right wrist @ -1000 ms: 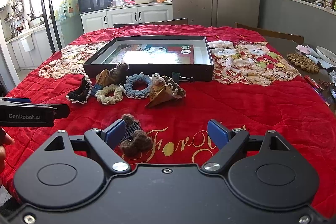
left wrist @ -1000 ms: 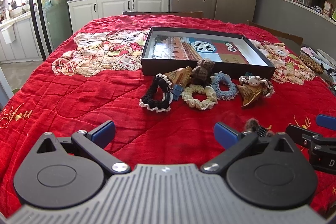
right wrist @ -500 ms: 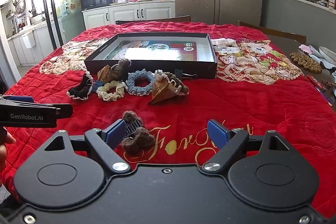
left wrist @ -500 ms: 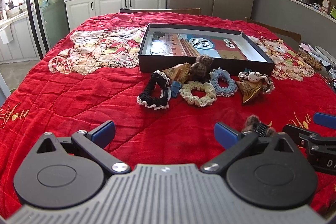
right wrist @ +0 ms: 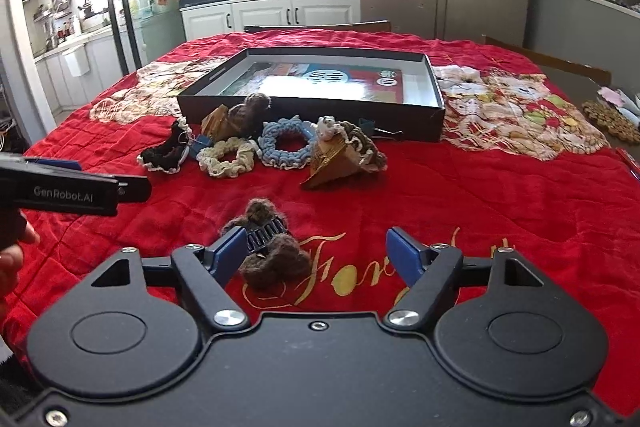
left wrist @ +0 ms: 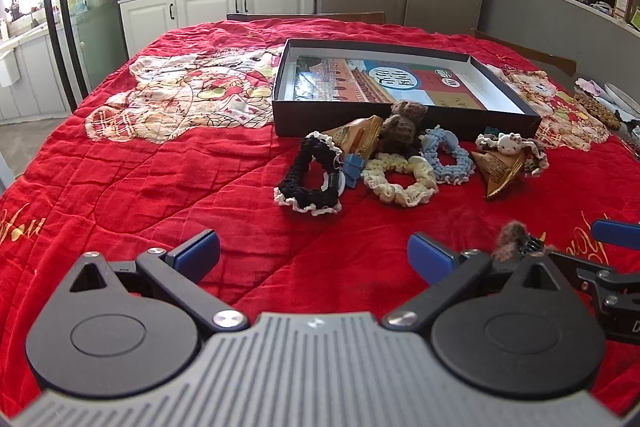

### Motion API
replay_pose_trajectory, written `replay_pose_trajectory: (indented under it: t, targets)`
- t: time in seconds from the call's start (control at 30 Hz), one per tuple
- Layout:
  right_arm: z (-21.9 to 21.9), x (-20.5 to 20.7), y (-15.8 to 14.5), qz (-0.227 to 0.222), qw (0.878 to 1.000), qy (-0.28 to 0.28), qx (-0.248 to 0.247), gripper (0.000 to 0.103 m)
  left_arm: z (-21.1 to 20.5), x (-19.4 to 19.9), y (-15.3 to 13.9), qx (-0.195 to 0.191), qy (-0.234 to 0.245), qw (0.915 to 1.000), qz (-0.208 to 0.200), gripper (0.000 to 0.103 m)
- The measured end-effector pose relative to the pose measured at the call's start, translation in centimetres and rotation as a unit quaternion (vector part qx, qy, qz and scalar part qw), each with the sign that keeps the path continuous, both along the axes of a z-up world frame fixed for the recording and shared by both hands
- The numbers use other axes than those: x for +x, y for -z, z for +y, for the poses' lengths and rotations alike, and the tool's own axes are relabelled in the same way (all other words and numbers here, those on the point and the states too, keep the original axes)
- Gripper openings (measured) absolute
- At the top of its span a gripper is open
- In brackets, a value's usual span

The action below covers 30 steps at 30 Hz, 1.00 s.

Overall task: Organize objects
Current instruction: 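Move left gripper toward black white-trimmed scrunchie while right gripper holds brown fuzzy bear, then grasp the black white-trimmed scrunchie with the left gripper and lift it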

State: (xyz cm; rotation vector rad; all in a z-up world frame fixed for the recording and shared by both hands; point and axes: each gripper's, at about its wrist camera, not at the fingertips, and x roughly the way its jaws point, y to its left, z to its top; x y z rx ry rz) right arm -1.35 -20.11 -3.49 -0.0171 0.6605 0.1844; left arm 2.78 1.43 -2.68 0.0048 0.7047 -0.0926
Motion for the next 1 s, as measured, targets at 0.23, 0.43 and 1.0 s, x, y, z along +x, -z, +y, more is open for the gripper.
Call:
replay_pose_trajectory:
  t: [0.23, 0.43, 1.0]
  targets:
    - [0.1, 0.8, 1.0, 0.005, 1.000, -0.014, 0.006, 0.068, 0.2, 0.6, 0.5, -0.003, 0.017, 0.9998, -0.004, 0.098]
    - [0.3, 1.0, 1.2, -0.003, 0.999, -0.031, 0.009, 0.061, 0.2, 1.1, 0.8, -0.007, 0.033, 0.9994, -0.009, 0.092]
    - [1.4, 1.2, 2.1, 0.016, 0.995, -0.091, 0.041, 0.039, 0.2, 2.5, 1.8, -0.028, 0.053, 0.9982, 0.001, 0.073]
